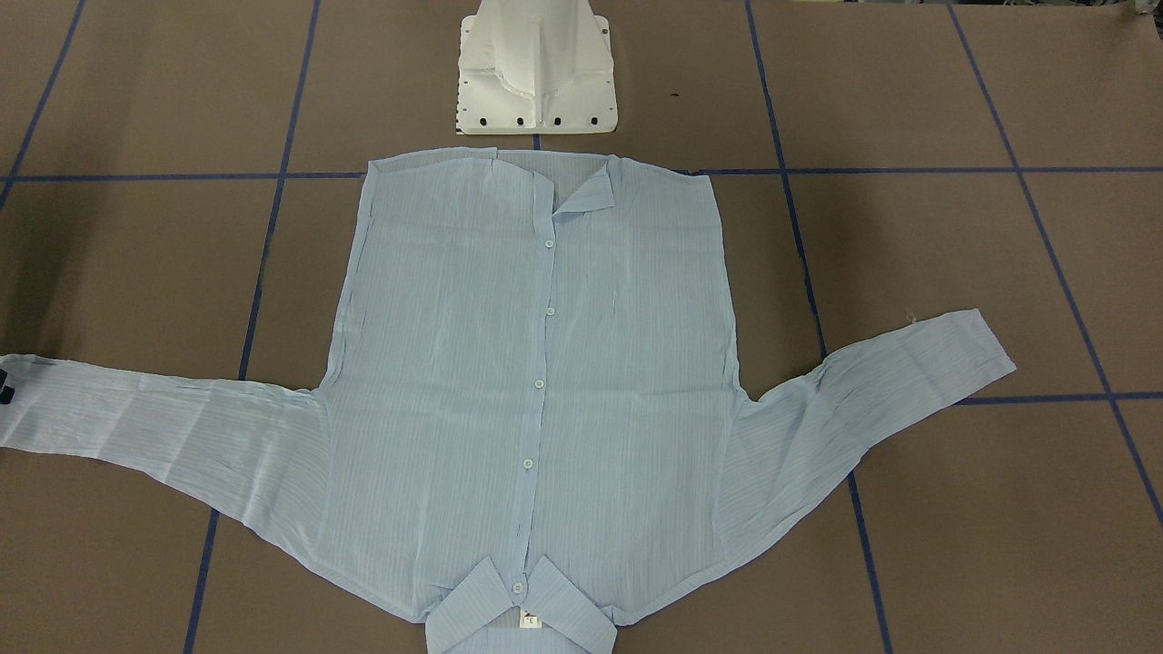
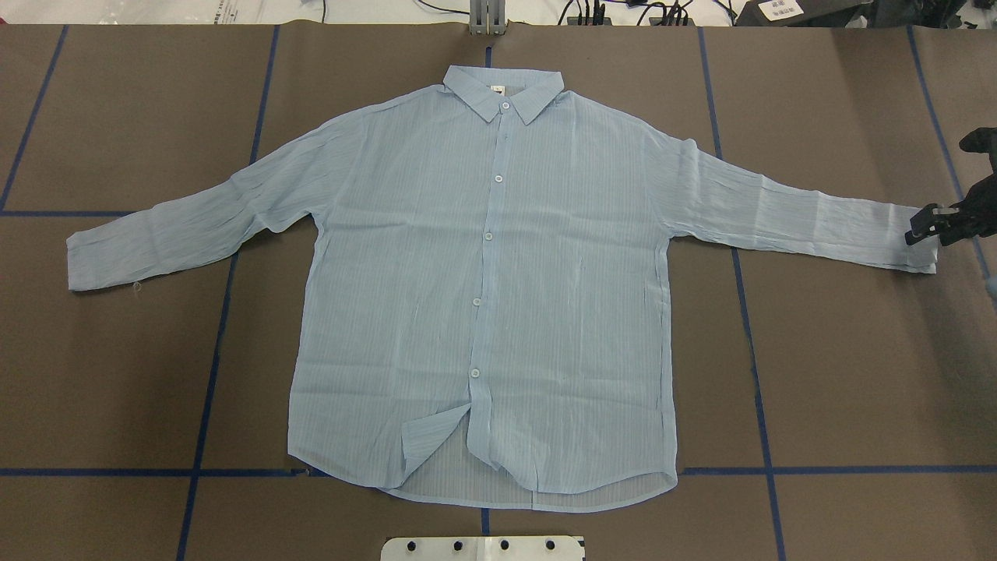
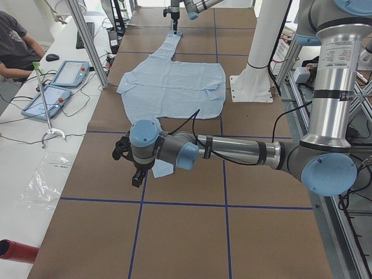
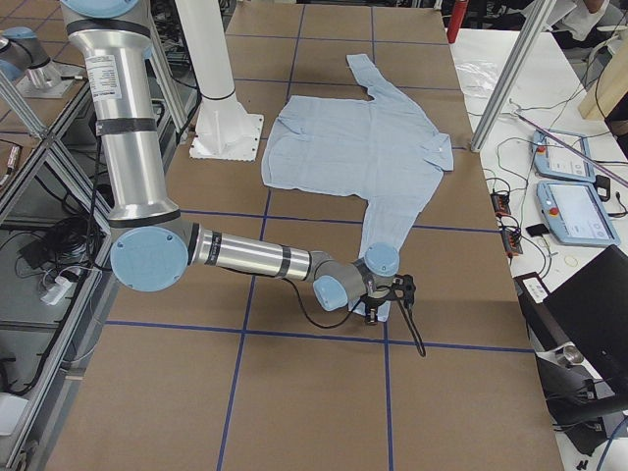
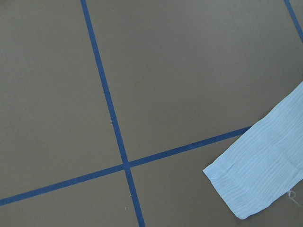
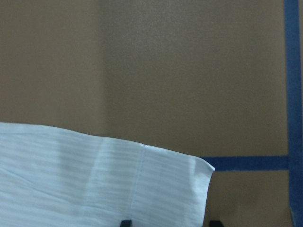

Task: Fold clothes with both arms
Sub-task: 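Lower the right gripper and grasp the cuff of the nearest sleeve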

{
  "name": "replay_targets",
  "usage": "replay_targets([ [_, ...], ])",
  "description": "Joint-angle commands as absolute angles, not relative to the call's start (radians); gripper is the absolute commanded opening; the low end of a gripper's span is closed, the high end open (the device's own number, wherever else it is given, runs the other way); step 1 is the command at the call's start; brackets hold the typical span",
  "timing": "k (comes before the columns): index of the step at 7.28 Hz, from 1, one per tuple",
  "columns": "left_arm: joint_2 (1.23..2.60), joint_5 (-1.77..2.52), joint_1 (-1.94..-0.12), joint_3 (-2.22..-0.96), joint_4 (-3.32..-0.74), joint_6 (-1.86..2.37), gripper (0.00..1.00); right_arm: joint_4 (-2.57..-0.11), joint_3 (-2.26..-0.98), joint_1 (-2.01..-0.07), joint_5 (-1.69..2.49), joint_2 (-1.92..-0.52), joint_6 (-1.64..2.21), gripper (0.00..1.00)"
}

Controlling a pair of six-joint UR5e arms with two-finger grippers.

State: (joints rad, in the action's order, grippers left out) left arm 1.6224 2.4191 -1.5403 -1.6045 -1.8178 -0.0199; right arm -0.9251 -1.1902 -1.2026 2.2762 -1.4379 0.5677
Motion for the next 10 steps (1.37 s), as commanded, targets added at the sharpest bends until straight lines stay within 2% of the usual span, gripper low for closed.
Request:
replay_targets([
  [1, 1.623, 2.419, -1.54, -1.603, -1.818, -0.02, 1.0, -0.925, -1.19, -1.204, 2.275, -1.439, 0.574, 0.45],
  [3, 1.623, 2.418, -1.54, -1.603, -1.818, -0.02, 0.99, -0.925, -1.192, -1.206, 2.275, -1.437, 0.575, 0.11],
  [4, 1.621, 2.418, -1.54, -1.603, -1.818, -0.02, 0.99, -0.923, -1.196, -1.209, 2.275, -1.436, 0.575, 0.0],
  [7, 1.623, 2.418, -1.54, -1.601, -1.818, -0.02, 0.99, -0.925, -1.25, -1.238, 2.286, -1.428, 0.577, 0.0],
  [10, 1.621, 2.418, -1.54, -1.595, -1.818, -0.02, 0.99, -0.926, -1.441, -1.241, 2.299, -1.421, 0.619, 0.0],
])
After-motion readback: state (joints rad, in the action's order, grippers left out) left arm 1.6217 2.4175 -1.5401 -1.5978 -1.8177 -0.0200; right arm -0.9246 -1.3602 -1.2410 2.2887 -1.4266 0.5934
